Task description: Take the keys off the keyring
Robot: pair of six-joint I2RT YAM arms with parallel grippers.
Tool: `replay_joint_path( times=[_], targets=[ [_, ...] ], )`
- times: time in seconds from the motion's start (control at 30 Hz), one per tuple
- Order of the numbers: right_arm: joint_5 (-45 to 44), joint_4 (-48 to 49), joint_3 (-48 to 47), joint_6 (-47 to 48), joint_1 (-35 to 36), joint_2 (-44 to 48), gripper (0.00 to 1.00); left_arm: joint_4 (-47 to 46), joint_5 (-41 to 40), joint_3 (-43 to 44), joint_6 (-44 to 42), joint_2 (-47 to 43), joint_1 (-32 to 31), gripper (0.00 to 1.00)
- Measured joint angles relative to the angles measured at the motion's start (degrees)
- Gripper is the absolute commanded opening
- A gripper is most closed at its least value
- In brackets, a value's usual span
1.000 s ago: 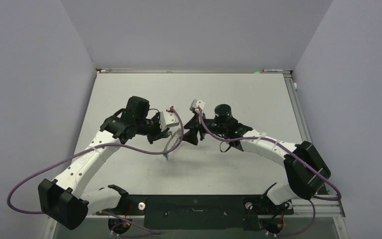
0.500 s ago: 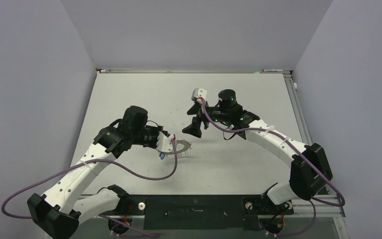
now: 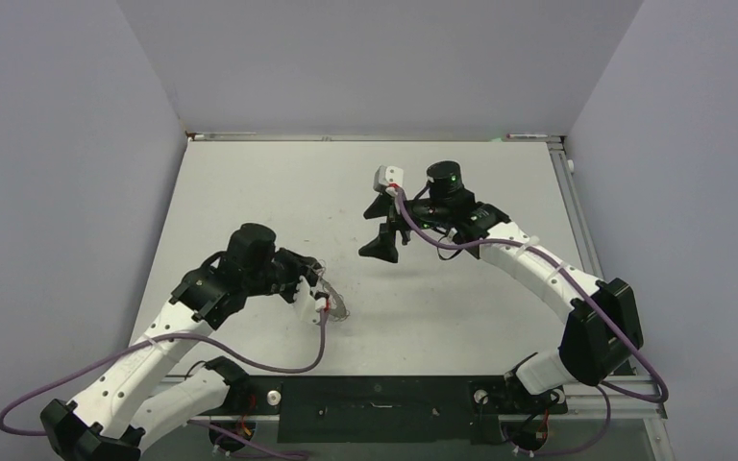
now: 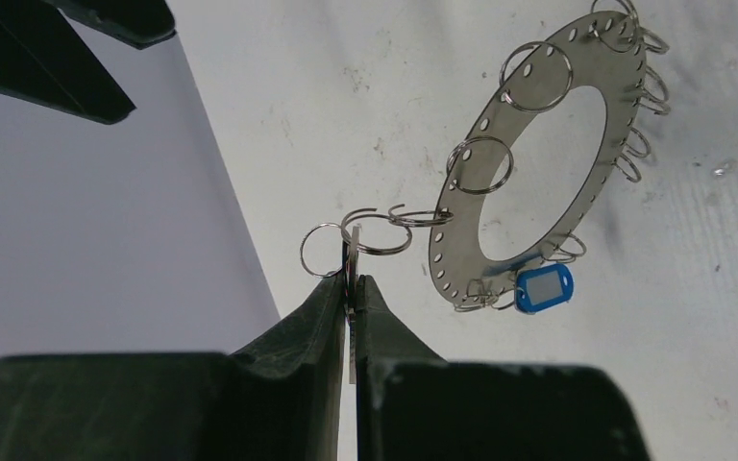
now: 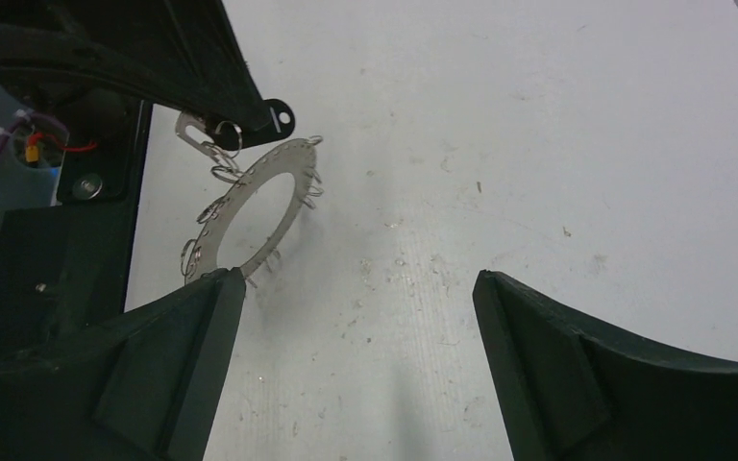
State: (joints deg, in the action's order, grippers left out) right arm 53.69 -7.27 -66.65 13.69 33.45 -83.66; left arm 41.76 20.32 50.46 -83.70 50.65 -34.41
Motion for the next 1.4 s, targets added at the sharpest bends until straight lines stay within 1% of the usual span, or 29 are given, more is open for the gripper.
replay_joint_path(
  times=[0.03,0.1,0.3,0.47,0.57,0.6,0.83,0.97,1.3,1.4],
  targets=[
    [0.79,-0.48,0.02,0.68,0.15,0.00,0.97,-0.52,0.02,-0.22,-0.74,-0.26,0.00,0.00],
    [2.67,-1.22,0.17,2.60,0.92,0.00,0.97,-1.90,0.04,-0.98,-2.16,-1.07,0.00,0.00],
    [5.14,-3.32,1.77,9.49,4.28,0.00,0.88,-5.05,0.92,-2.75,-5.97,-3.08,-0.02,0.00],
    [6.05,-4.61,2.19,14.82,6.71,-0.02,0.73,-8.46,2.47,-5.16,-10.29,-5.03,-0.07,0.00],
    [6.14,-4.85,2.19,17.00,8.48,-0.20,0.59,-9.68,3.52,-6.73,-12.59,-6.29,-0.35,0.00],
    [6.14,-4.85,2.19,17.33,9.01,-0.33,0.57,-9.97,3.80,-6.88,-13.11,-6.43,-0.55,0.00],
    [6.10,-2.56,3.63,16.90,12.94,-0.76,0.55,-11.63,5.07,-7.06,-16.04,-7.17,-1.07,0.00],
    [6.05,-1.27,5.05,15.87,12.94,-0.79,0.54,-11.65,5.86,-7.32,-17.55,-8.02,-1.11,0.00],
    [6.23,0.37,5.16,14.84,12.22,-0.79,0.53,-11.41,7.41,-7.58,-20.59,-8.61,-1.14,0.00],
    [6.40,0.33,5.14,14.73,11.82,-0.79,0.51,-11.32,7.54,-7.58,-20.94,-8.87,-1.14,0.00]
  ],
)
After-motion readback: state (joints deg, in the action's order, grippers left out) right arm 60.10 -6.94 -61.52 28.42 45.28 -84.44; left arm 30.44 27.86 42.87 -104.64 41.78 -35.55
